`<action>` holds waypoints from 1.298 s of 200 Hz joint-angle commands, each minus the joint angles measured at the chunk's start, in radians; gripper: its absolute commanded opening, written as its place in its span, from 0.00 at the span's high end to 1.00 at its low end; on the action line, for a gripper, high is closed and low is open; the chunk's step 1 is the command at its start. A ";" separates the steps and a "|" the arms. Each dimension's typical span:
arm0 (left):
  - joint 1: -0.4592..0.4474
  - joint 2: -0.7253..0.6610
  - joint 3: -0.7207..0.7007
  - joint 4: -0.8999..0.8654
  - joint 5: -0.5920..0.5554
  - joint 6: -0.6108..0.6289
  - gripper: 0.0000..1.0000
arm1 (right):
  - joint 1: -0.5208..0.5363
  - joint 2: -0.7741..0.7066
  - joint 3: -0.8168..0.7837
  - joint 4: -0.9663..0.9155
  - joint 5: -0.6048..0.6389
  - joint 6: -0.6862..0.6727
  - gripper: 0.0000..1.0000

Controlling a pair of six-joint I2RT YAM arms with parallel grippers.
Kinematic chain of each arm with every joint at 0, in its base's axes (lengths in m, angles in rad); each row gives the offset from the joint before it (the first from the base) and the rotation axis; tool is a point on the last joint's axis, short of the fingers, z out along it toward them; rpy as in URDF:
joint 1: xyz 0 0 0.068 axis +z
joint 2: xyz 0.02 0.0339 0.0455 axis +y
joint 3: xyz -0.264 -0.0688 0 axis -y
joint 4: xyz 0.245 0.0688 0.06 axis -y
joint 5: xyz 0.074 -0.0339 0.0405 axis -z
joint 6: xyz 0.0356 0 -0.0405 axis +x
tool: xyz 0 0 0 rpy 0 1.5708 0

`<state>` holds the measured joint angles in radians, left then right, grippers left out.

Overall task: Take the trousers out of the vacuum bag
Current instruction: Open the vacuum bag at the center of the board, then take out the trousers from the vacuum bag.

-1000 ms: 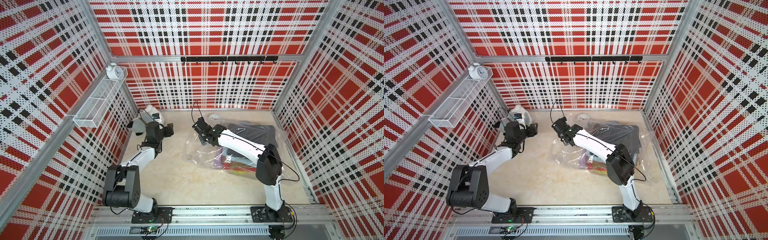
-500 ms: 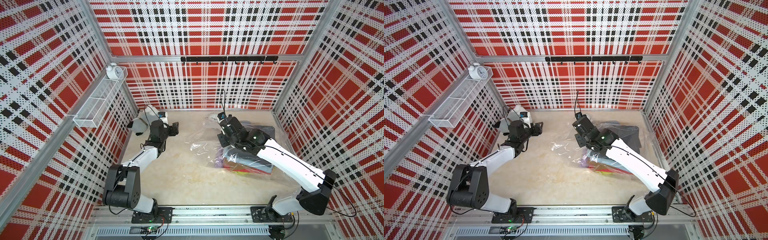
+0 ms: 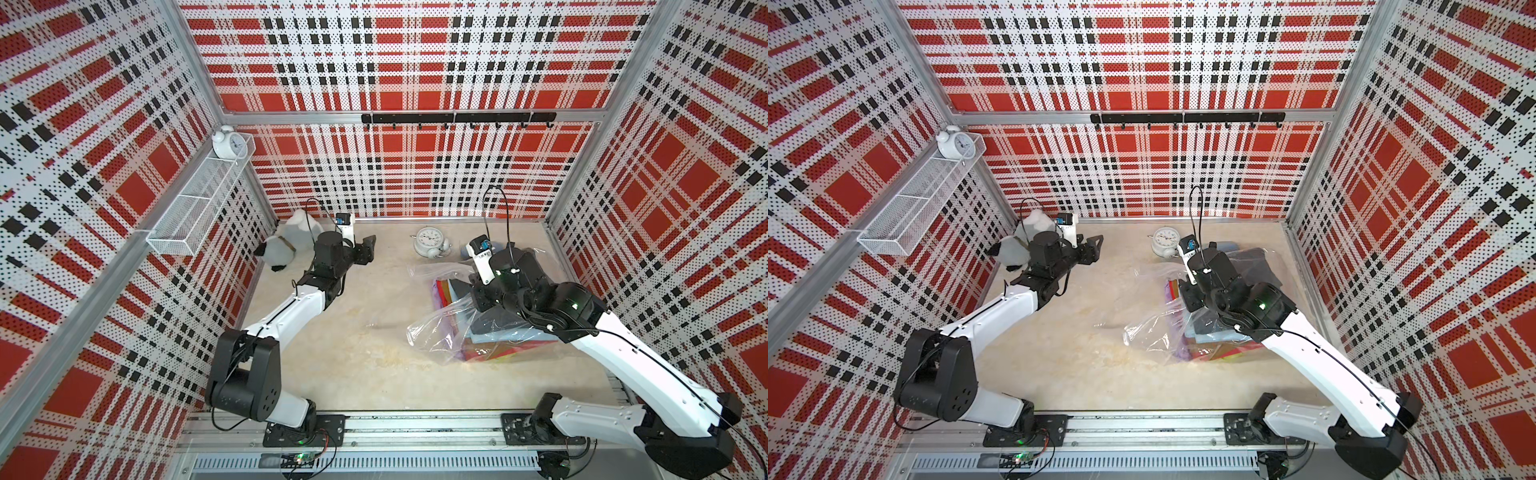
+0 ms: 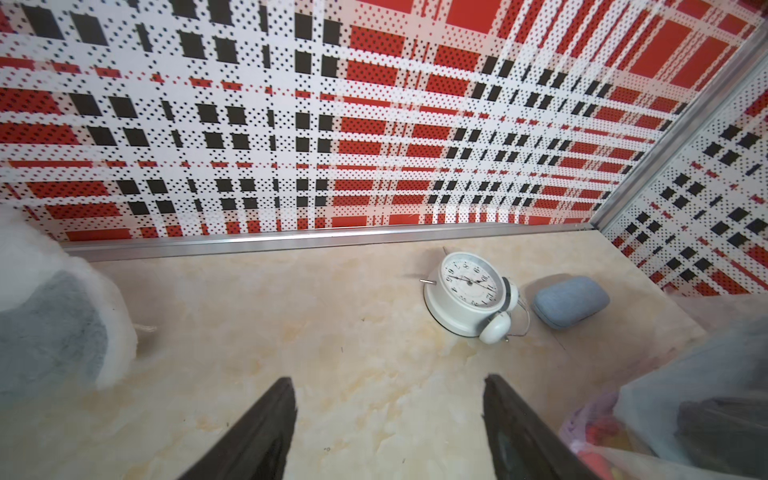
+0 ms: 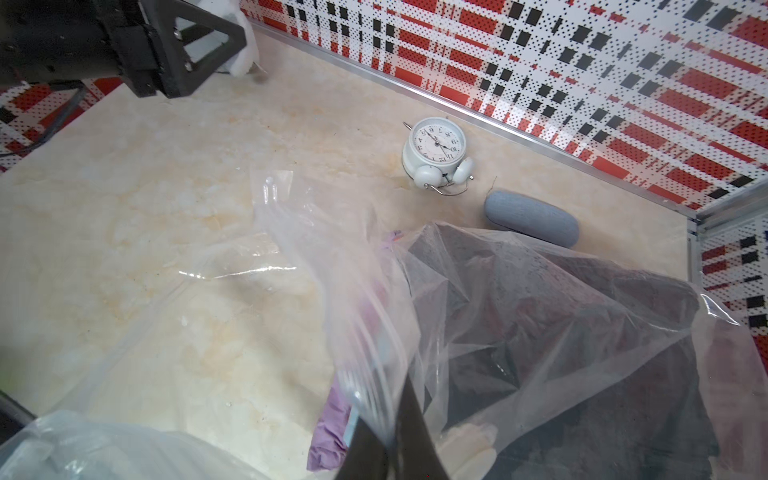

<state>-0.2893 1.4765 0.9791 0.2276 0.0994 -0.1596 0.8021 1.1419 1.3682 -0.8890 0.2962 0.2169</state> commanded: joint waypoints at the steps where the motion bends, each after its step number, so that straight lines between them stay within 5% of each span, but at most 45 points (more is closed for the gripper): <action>1: -0.071 -0.069 0.004 -0.050 -0.028 0.038 0.25 | -0.004 0.047 -0.006 0.142 -0.091 -0.030 1.00; 35: -0.177 -0.165 -0.078 -0.035 -0.055 0.004 0.23 | -0.006 0.185 0.024 0.269 -0.230 -0.042 0.97; 101: -0.201 -0.327 -0.232 -0.038 -0.116 -0.039 0.26 | -0.025 0.327 0.187 0.220 -0.208 -0.057 1.00; 206: -0.376 -0.229 -0.374 0.230 0.222 -0.069 0.24 | -0.027 0.338 0.326 0.154 -0.175 -0.078 1.00; 259: -0.400 -0.114 -0.435 0.552 0.346 -0.284 0.24 | -0.027 0.373 0.378 0.146 -0.175 -0.095 1.00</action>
<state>-0.6765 1.3132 0.5671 0.5739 0.3557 -0.3275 0.7780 1.5089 1.6978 -0.7967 0.1131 0.1452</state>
